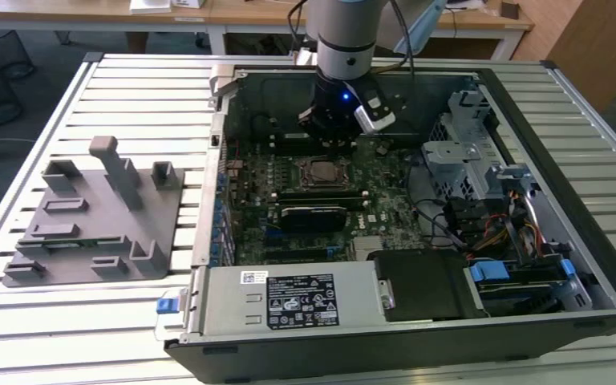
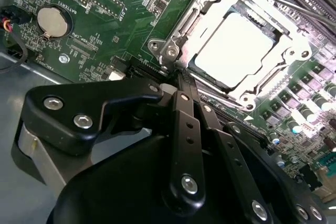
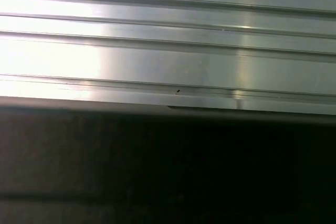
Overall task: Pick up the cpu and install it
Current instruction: 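Install the first cpu locking lever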
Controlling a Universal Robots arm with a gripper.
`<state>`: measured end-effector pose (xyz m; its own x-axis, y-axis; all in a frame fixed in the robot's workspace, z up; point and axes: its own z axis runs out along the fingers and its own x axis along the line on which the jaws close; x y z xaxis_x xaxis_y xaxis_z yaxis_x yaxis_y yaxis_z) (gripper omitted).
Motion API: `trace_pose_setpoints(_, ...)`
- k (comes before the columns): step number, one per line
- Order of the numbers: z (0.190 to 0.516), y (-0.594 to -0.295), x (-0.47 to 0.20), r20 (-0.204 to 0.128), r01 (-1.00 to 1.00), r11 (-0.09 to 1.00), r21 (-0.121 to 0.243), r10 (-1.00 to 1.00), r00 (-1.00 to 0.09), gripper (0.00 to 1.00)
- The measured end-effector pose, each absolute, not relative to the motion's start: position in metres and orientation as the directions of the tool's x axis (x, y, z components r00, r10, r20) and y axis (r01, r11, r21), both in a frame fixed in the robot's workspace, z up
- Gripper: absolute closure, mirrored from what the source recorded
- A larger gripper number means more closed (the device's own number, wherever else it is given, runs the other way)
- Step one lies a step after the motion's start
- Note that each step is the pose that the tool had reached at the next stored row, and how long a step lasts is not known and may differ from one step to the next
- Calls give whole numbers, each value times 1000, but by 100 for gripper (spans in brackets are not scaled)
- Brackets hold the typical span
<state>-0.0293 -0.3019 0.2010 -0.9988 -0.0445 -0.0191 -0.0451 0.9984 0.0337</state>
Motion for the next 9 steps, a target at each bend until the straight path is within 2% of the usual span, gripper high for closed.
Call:
trace_pose_setpoints(3, 201, -302, -29, -19, -45, 998, 33, -45, -999, 89)
trace_pose_setpoints(9, 198, -302, -29, -17, -45, 999, 8, -45, -999, 89)
